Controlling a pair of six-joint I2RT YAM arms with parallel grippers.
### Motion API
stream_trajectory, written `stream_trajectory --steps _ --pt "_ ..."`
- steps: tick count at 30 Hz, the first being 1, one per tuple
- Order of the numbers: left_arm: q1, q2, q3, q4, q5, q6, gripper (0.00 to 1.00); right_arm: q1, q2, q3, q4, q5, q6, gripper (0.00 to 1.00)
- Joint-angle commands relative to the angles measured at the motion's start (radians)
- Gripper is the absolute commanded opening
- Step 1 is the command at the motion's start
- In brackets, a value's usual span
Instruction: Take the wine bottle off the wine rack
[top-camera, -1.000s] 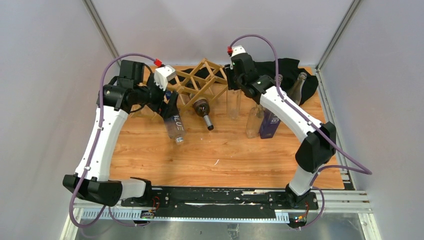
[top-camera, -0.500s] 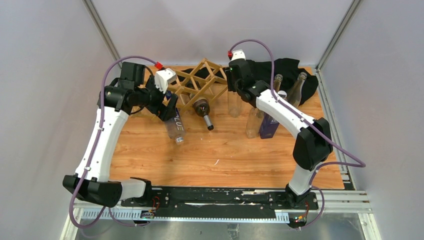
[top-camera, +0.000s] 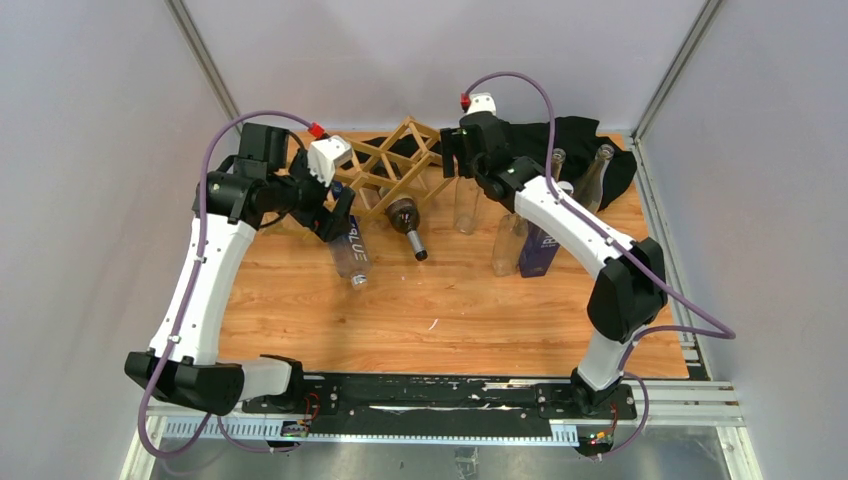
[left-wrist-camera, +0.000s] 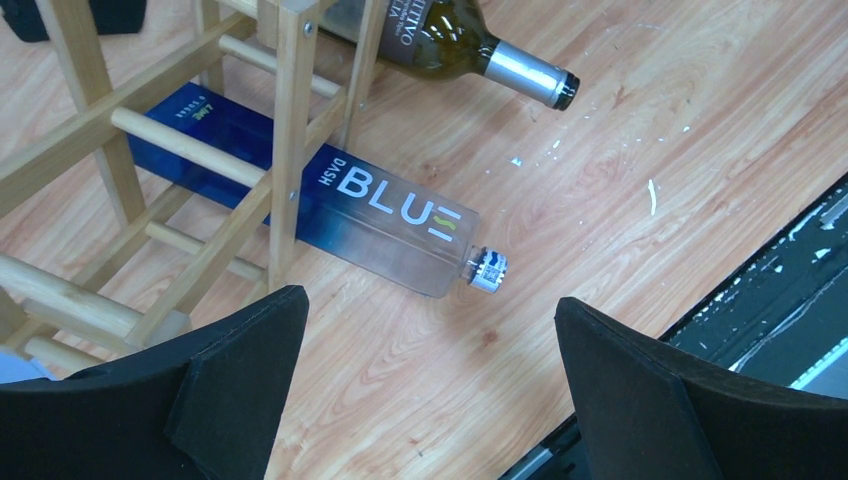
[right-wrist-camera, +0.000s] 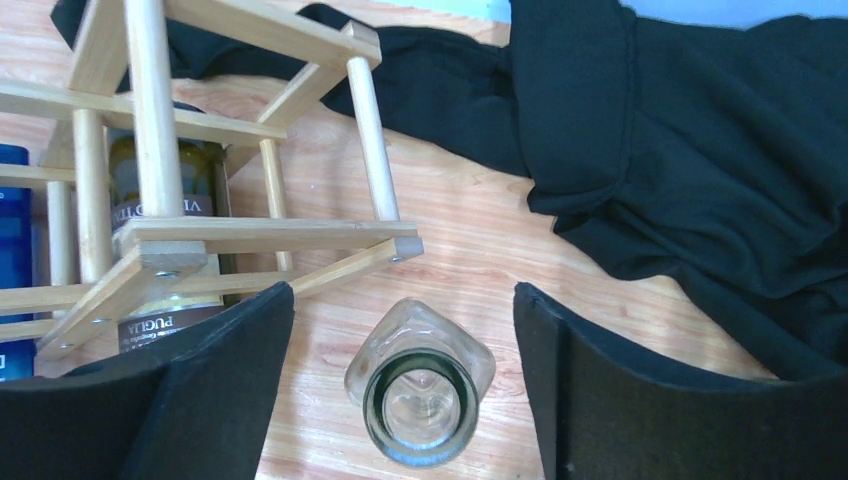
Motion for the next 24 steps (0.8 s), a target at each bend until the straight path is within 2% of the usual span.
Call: stream_trajectory --steps 1,9,13,18,24 --pt "0.021 -0.005 0.057 -0.007 -0.022 0.023 1.0 0.018 -0.09 0.062 -0.014 0.014 -0.003 0.88" --pt "0.097 -0.001 0.104 -0.008 -0.024 0.039 1.0 0.165 -0.229 0.046 -0.048 0.095 -0.013 0.92" --pt "0.135 0.016 0.123 -0.004 -0.029 0.026 1.0 0.289 -0.273 -0.05 -0.039 -0.034 0.062 0.92" --pt "0.143 0.034 0.16 0.004 -0.05 -0.016 1.0 0.387 -0.192 -0.154 0.015 -0.265 0.235 0.93" --pt "0.143 -0.003 0.15 0.004 -0.057 0.01 1.0 0.453 -0.001 -0.127 0.05 -0.323 0.341 0.95"
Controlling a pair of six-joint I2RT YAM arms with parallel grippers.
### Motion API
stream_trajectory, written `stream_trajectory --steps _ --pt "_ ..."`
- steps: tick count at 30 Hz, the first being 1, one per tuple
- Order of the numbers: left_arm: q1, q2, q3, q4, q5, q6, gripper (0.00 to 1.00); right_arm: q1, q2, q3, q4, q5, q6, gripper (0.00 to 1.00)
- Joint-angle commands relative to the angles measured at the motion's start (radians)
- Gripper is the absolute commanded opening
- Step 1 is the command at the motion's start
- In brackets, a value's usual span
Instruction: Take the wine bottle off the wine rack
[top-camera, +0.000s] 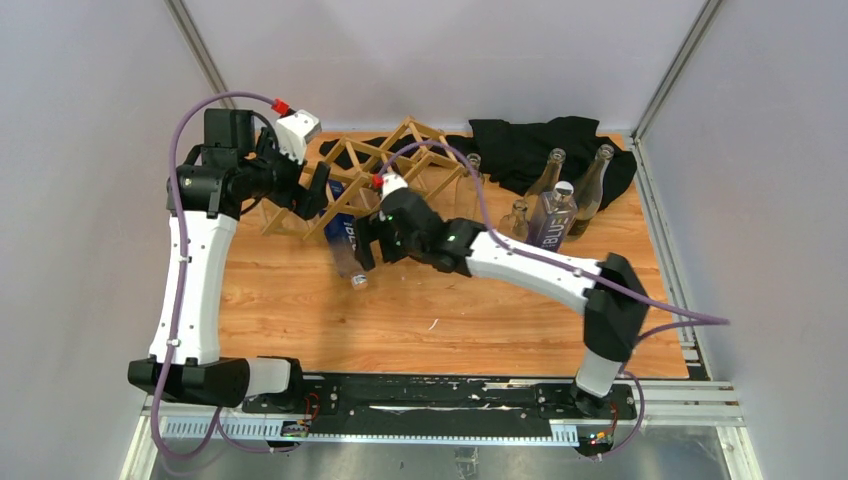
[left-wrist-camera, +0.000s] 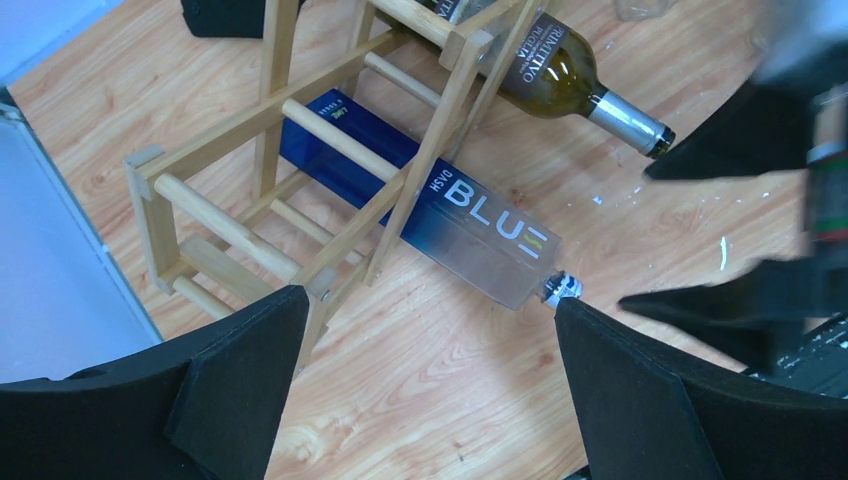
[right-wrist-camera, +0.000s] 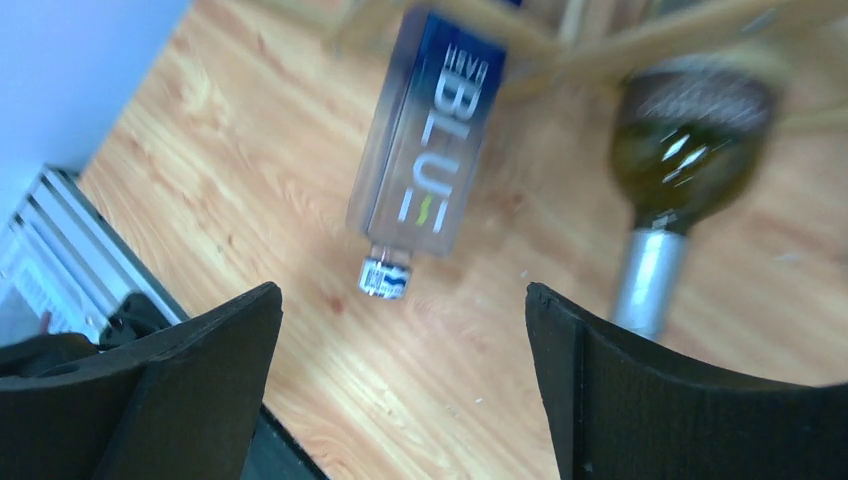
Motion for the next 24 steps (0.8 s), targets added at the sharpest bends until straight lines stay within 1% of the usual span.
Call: stream_trajectory --steps 1,11,16,20,24 --pt "0.007 -0.037 0.008 0.004 -0.01 0.011 1.0 0.034 0.112 0.014 0.027 -0.079 0.129 0.95" --pt "0.007 -0.069 -0.023 0.004 0.016 0.053 1.0 0.013 0.365 0.174 0.084 -0.024 0.253 0.97" --pt "0.007 -0.083 -0.041 0.005 0.011 0.078 1.0 -0.021 0.441 0.188 0.183 -0.065 0.342 0.97" --pt "0.006 -0.09 -0.049 0.005 0.007 0.085 1.0 -0.025 0.495 0.228 0.191 -0.049 0.36 0.97" --pt "0.006 -0.09 -0.046 0.004 0.018 0.083 1.0 -0.025 0.532 0.243 0.193 -0.008 0.395 0.93"
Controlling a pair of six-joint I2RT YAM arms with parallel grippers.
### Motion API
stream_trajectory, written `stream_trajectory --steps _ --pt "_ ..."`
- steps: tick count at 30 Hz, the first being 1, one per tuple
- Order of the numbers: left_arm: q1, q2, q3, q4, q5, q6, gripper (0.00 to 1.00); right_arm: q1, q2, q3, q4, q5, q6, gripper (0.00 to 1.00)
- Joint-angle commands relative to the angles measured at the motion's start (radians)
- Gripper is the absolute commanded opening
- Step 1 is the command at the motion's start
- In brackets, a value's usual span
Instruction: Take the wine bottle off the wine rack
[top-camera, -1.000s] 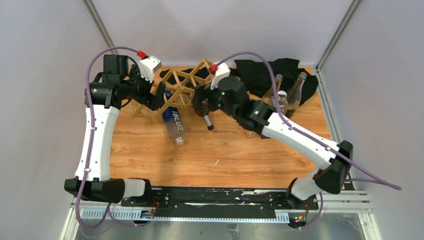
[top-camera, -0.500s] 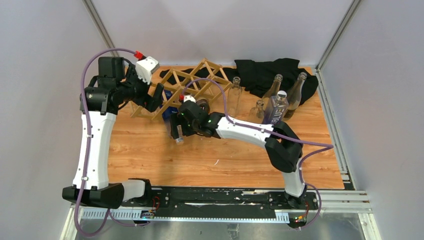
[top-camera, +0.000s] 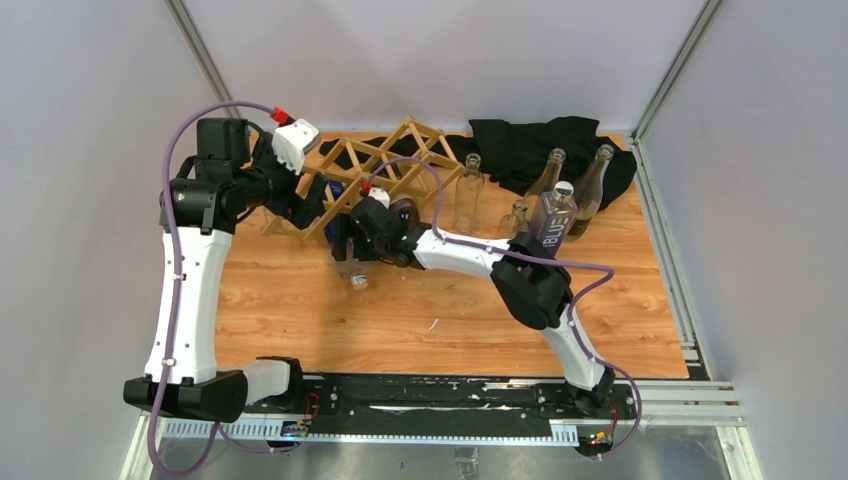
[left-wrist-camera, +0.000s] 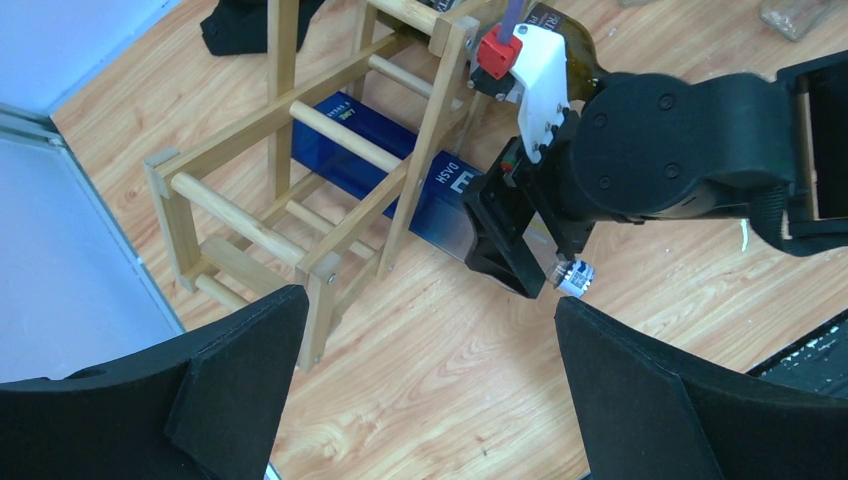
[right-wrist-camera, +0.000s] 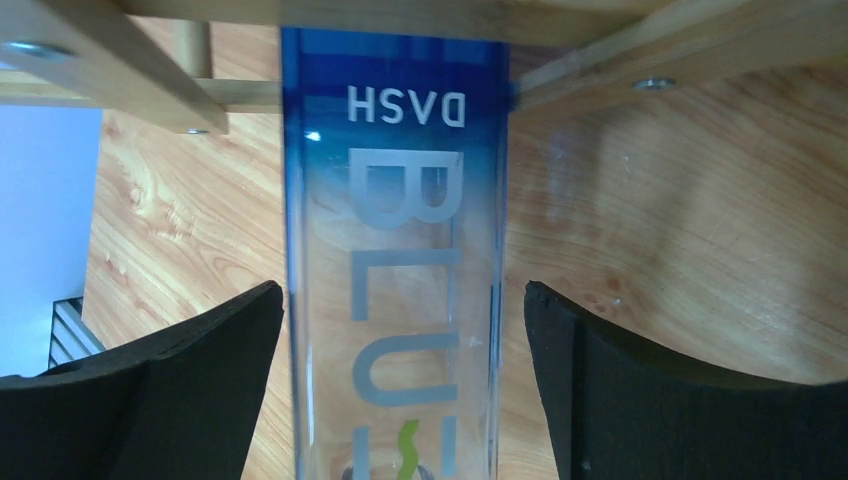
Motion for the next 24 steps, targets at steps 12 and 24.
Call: stream_trajectory --steps 12,24 --pt "0.007 -0.055 -0.035 0.002 0.022 0.047 1.0 0.004 0.027 -0.056 0.2 0.084 0.128 0.64" --pt "0.005 -0.137 -0.242 0.003 0.113 0.294 1.0 0.031 -0.127 -0.204 0.316 -0.009 0.099 0.0"
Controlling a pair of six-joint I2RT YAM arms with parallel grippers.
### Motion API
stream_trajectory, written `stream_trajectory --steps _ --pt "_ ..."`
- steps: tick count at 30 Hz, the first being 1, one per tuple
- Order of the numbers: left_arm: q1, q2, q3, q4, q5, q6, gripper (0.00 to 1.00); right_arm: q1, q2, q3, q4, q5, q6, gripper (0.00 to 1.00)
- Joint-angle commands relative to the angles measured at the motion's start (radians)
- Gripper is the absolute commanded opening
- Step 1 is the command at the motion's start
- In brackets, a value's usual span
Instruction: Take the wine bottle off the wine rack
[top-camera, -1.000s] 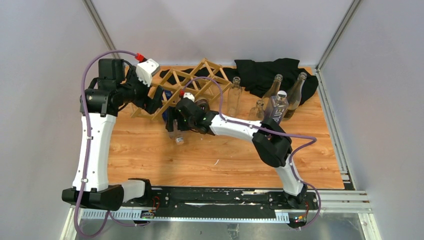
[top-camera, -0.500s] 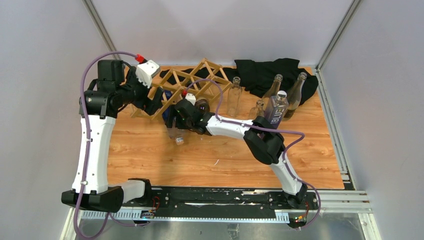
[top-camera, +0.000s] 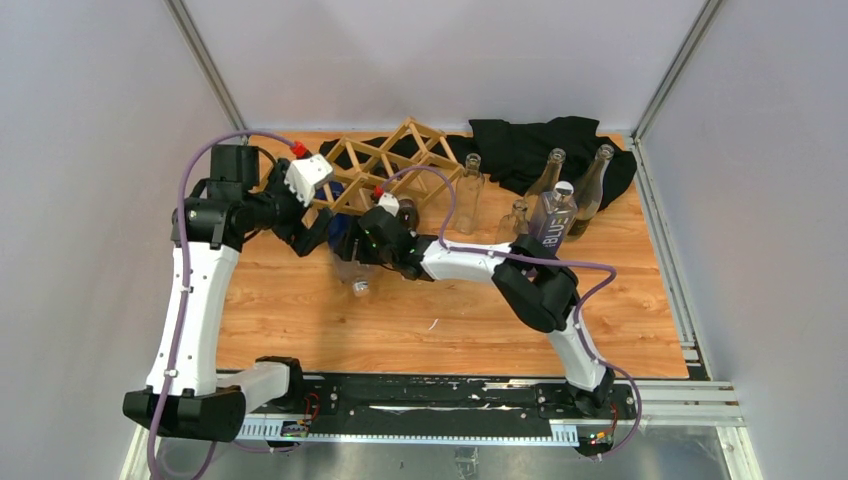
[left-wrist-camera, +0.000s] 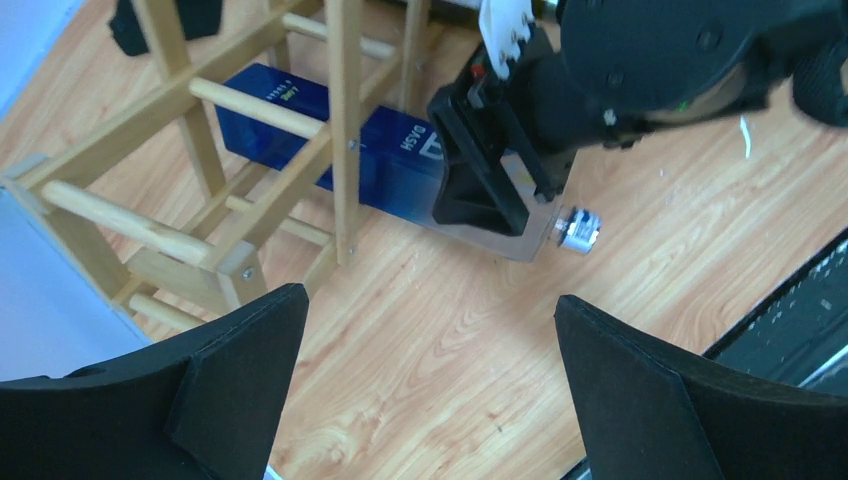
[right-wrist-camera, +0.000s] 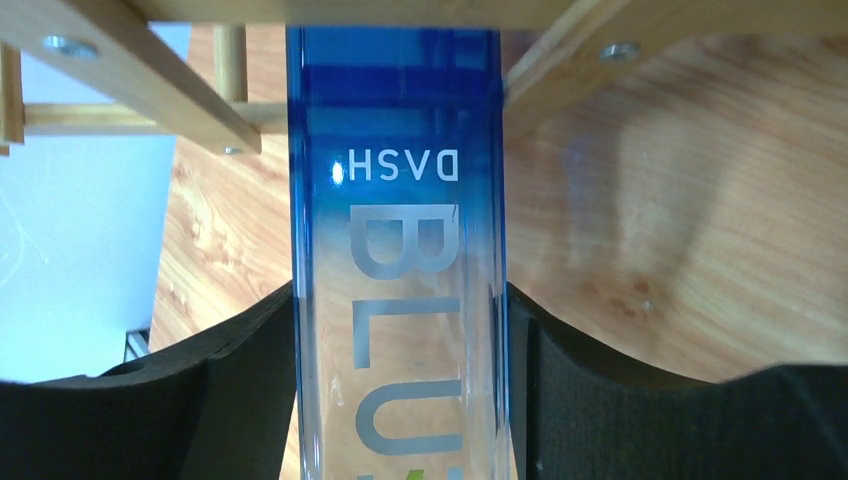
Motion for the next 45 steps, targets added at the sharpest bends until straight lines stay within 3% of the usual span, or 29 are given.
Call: stream_trajectory --steps 1,8,19,26,33,39,45 --pt "0.005 -0.076 -0.101 -0.002 0.041 0.18 1.0 0.027 -0.129 -0.073 0.071 -0.072 -0.022 0.0" --pt "0.006 -0.222 -0.276 -0.002 0.104 0.501 1.0 0.049 -0.317 -0.229 0.054 -0.204 0.004 0.0" --pt "-0.001 -0.281 -0.432 -0.021 0.221 0.787 1.0 0.062 -0.517 -0.402 0.018 -0.3 0.069 0.0" --pt "-0.101 -0.367 -0.539 -0.02 0.142 0.988 1.0 0.06 -0.631 -0.404 -0.099 -0.364 0.049 0.0" --pt "-0.138 -0.41 -0.57 -0.021 0.161 1.009 1.0 0.06 -0.677 -0.366 -0.188 -0.433 0.013 0.0" --pt "-0.256 -0.48 -0.63 -0.021 0.154 0.872 1.0 0.06 -0.67 -0.274 -0.275 -0.498 -0.036 0.0" --pt "-0.264 -0.5 -0.658 0.009 0.155 0.818 1.0 0.061 -0.65 -0.214 -0.292 -0.558 -0.046 0.0"
